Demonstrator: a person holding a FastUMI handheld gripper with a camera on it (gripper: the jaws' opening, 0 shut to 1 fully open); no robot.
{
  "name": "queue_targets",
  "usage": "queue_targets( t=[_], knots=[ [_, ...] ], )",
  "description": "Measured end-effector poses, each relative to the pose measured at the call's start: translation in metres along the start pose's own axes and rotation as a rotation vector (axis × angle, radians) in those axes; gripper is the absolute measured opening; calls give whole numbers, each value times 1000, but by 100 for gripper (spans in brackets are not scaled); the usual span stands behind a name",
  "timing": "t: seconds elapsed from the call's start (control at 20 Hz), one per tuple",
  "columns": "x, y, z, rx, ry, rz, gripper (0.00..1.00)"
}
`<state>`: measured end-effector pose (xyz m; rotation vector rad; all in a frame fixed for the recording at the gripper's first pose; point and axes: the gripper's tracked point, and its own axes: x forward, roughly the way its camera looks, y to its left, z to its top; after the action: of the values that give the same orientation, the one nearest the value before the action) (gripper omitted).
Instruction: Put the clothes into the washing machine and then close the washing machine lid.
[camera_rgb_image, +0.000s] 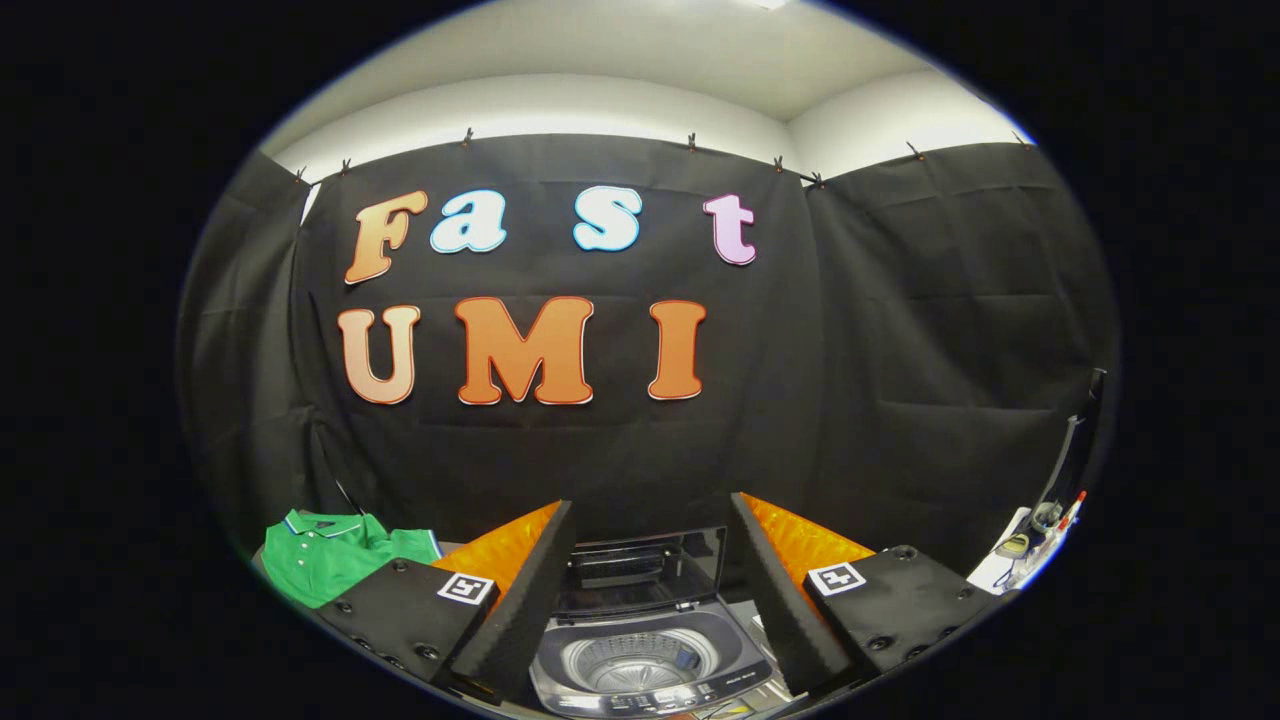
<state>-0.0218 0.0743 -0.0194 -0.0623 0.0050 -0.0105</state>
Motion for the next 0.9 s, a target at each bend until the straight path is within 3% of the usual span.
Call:
queue_targets(
  t=[0.5,0.9],
  knots=[
    [14,108,-25,-28,69,127,98],
    [13,223,-61,-44,166,323,99]
  ],
)
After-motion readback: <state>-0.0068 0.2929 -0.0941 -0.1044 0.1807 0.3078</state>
